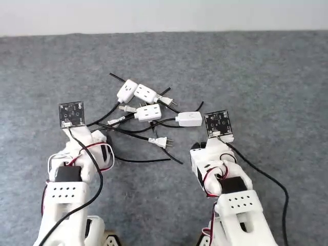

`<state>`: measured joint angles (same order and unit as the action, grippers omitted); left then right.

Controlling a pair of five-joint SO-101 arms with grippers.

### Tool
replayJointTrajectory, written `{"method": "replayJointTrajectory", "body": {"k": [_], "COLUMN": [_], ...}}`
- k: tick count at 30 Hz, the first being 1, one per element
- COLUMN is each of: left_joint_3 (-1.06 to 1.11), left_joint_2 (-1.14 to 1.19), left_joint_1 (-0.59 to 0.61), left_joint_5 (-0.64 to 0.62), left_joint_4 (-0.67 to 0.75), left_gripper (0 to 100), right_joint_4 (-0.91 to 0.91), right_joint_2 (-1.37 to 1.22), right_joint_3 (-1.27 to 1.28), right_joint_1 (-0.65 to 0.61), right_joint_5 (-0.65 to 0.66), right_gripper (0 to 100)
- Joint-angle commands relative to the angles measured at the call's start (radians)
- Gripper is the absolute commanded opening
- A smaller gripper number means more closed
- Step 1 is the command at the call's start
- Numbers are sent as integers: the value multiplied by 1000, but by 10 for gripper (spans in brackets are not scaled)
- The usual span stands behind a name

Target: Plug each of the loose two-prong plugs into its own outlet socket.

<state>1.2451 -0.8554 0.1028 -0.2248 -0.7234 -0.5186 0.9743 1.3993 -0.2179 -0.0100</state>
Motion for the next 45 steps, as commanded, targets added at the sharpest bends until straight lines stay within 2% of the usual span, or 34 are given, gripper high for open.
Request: {"method": "replayJointTrajectory", "body": {"k": [1, 10, 13, 21, 30, 33, 36, 39, 45], "left_joint_3": [-10, -4, -12, -186, -251, -251, -252, -252, -260], "left_joint_2": [0, 2, 57, 448, 551, 546, 546, 545, 477], "left_joint_1": [2, 6, 2, 8, 48, 43, 31, -23, -152], "left_joint_5": [-74, -253, -264, -285, -285, -278, -184, -110, -101], "left_joint_4": [38, 35, 38, 43, 43, 43, 44, 41, -63], "left_gripper": [164, 226, 228, 225, 223, 145, 2, 12, 11], "right_joint_4": [25, 25, 25, 25, 27, 56, 101, 108, 108], "right_joint_2": [15, 13, 13, 13, 13, 13, 15, 15, 15], "right_joint_3": [-15, -11, -9, -8, 0, 11, 34, 38, 38], "right_joint_1": [28, 27, 28, 30, 30, 30, 28, 28, 30], "right_joint_5": [-15, 32, 32, 35, 37, 35, 37, 37, 38], "right_gripper": [63, 63, 63, 63, 63, 61, 61, 61, 61]}}
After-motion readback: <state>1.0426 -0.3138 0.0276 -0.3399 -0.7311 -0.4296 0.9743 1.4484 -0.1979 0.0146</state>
